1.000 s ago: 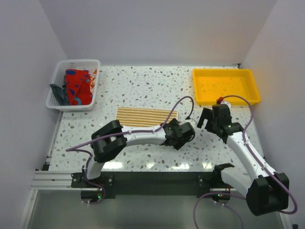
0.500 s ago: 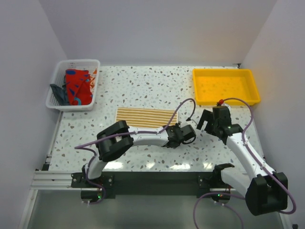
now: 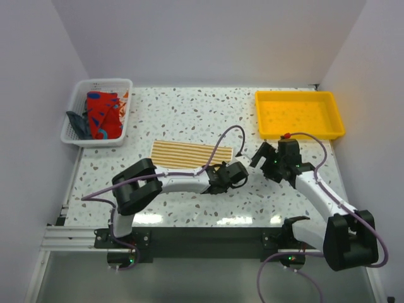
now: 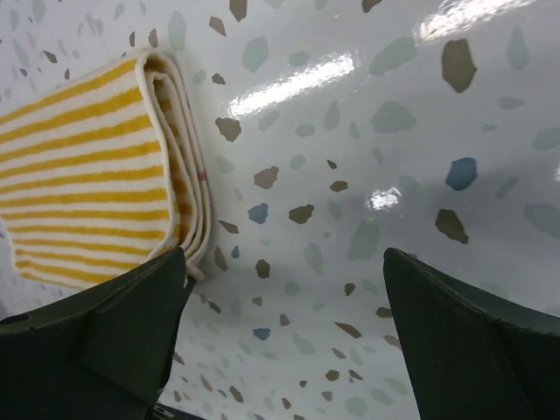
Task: Fold and stack the towels
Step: Neatly place the folded towel into the bin
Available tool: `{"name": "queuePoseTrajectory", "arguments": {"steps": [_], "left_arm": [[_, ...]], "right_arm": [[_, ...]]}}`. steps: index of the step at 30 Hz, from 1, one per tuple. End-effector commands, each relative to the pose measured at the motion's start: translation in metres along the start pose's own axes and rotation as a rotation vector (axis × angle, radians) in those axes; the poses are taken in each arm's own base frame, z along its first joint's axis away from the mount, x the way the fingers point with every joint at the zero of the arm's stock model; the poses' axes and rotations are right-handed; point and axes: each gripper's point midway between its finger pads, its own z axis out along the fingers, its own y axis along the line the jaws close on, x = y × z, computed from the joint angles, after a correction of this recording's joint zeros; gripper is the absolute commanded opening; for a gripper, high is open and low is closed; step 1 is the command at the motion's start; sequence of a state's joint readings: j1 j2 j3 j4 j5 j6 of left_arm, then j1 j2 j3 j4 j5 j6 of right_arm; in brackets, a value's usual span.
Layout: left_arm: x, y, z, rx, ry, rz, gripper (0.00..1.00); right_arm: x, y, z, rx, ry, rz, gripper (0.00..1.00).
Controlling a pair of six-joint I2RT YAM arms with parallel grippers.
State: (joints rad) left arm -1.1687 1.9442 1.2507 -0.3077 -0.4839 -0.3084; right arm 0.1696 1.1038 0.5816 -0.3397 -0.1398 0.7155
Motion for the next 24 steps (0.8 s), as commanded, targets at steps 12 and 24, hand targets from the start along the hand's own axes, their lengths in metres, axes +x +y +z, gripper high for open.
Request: {"name": "queuePoseTrajectory", "arguments": {"steps": [12,24], "left_arm": [[-0.038,-0.003,-0.026,0.110,-0.107,-0.124,0.00],[-0.053,0.005,-0.034,0.106,-0.143,-0.173,0.00]], "right_arm": [[0.014,0.051,0.056,-0.235,0.138,0.299,0.99],[0.068,0.052,0.084,-0.143,0.234,0.275,0.98]]}}
